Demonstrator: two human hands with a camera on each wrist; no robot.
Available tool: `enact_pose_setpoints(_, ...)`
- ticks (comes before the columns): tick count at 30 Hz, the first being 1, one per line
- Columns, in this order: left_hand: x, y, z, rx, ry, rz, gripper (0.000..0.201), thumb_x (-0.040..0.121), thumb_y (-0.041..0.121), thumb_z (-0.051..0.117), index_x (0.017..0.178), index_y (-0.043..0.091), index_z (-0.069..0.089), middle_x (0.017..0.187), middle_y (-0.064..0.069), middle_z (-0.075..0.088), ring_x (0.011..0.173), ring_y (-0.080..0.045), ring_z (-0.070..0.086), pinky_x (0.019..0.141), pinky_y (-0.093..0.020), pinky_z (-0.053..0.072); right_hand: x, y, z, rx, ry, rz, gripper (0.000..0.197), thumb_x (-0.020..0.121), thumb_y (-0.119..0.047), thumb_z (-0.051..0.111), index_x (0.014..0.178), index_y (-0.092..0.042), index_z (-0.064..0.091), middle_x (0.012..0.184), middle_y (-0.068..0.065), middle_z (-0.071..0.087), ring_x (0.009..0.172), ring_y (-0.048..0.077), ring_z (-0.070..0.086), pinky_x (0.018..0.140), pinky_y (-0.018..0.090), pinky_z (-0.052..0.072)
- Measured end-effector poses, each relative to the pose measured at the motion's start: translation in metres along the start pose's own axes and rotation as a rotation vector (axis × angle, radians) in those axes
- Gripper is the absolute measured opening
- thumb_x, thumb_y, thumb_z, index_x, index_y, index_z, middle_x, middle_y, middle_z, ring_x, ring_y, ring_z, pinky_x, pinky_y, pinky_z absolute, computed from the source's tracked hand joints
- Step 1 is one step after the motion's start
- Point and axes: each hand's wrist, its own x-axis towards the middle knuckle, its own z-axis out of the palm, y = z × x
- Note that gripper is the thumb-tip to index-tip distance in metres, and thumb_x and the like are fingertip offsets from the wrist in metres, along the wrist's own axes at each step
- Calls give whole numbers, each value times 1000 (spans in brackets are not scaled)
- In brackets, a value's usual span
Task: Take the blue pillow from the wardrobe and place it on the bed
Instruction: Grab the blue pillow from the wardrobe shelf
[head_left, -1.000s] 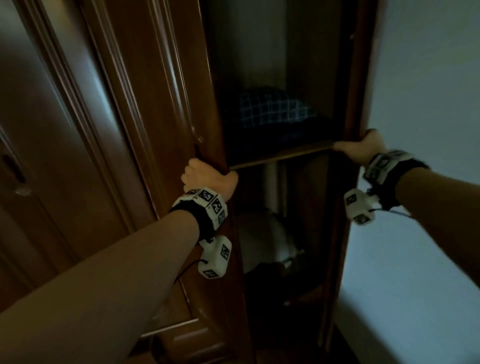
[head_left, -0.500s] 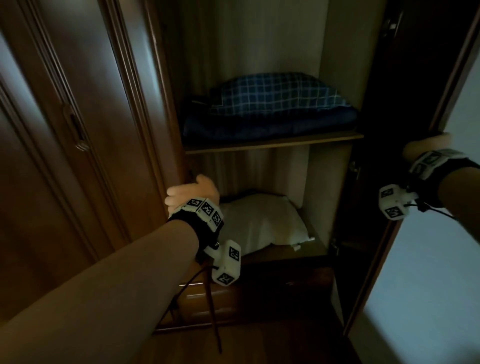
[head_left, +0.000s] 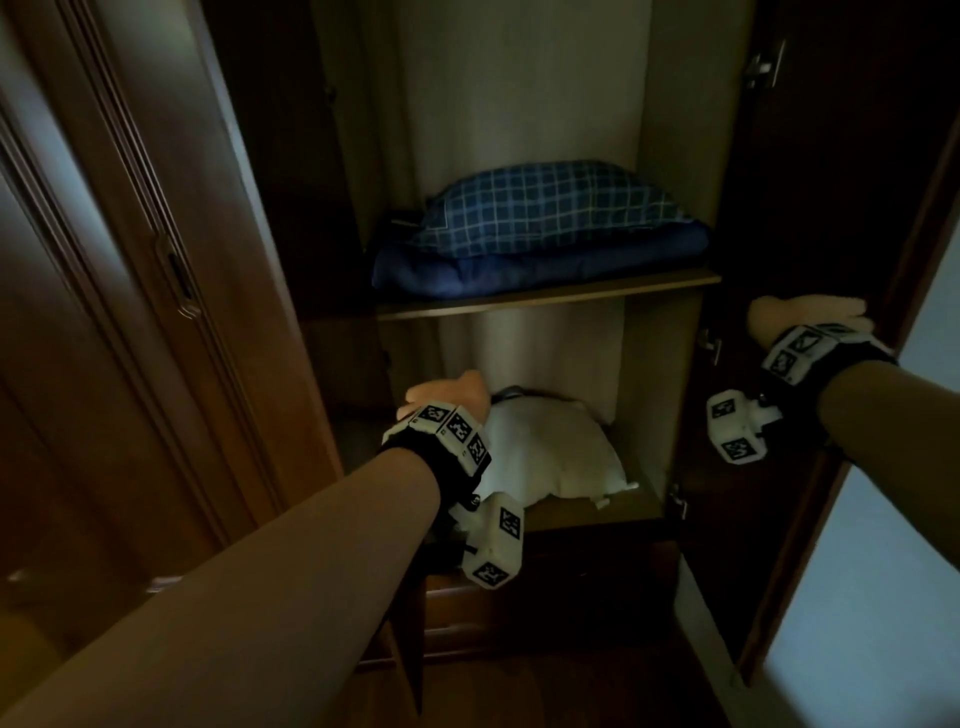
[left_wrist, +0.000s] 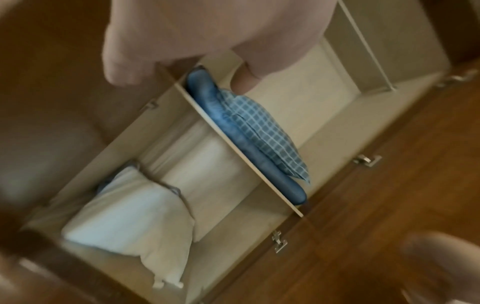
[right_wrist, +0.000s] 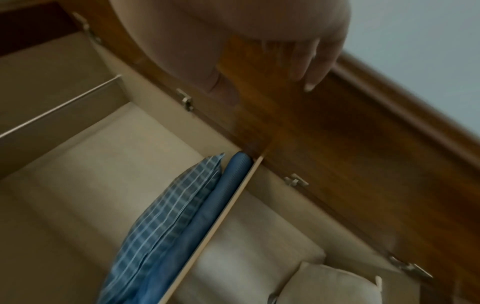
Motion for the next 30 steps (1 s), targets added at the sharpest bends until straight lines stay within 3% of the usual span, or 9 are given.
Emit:
enact_pose_setpoints(2,-8,9,-3,-24,-13,-1,56,87,43,45,133,11,55,142,-19,49,130,-39,46,111,-47,37,-8,-7,5,7,59,21,72,88,-34,65,143,-4,30,153,19,31,141,37,27,117,51,19)
enact_pose_setpoints(6,-12,41,-4,3,-45,45,63,91,46,48,140,6,43,145,-19,43,129,-37,44,104,-37,35,-20,-15,19,-88,-169,-155,59,88,-17,64,138,2,39,145,25,42,129,41,45,108,54,37)
enact_pose_setpoints(8,-1,55,-3,-12,-43,84,55,91,46,50,129,6,49,119,-16,54,109,-32,51,88,-33,36,-16,-17,32,-147,-262,-272,61,83,-19,62,139,-1,44,140,26,48,121,42,52,100,55,46)
enact_pose_setpoints(10,5,69,0,-22,-48,119,49,94,44,49,125,6,50,100,-11,48,95,-27,46,84,-31,34,-21,-24,39,-206,-308,-377,76,76,-28,65,142,-2,39,139,25,47,120,42,52,98,52,48)
enact_pose_setpoints(13,27,88,11,0,-53,140,72,92,50,49,144,3,37,147,-19,41,130,-36,44,107,-41,36,-23,-39,51,-229,-313,-474,66,78,-29,67,133,0,46,133,25,51,116,40,53,96,48,50)
enact_pose_setpoints(14,37,92,16,-15,-45,147,73,89,51,51,144,4,39,150,-21,39,133,-38,43,109,-44,36,-22,-42,58,-223,-338,-516,63,75,-32,66,127,-2,51,127,24,54,111,39,56,91,47,53)
enact_pose_setpoints(17,72,105,30,-19,-24,202,81,75,60,48,139,11,46,144,-16,47,125,-37,50,105,-45,41,-13,-59,87,-238,-367,-618,54,59,-40,57,104,-9,58,109,21,62,90,35,62,67,39,57)
enact_pose_setpoints(20,120,117,44,-49,1,277,79,63,57,43,129,15,56,132,-16,57,111,-38,59,98,-47,48,-9,-77,119,-242,-371,-714,35,77,-28,63,104,-10,50,112,21,55,91,36,59,58,33,44)
enact_pose_setpoints(30,266,180,72,-20,23,299,71,86,43,60,140,4,36,145,-19,36,127,-36,43,103,-40,41,38,-148,253,-380,-389,-974,63,83,-26,67,136,-5,41,136,20,46,119,34,49,92,41,50)
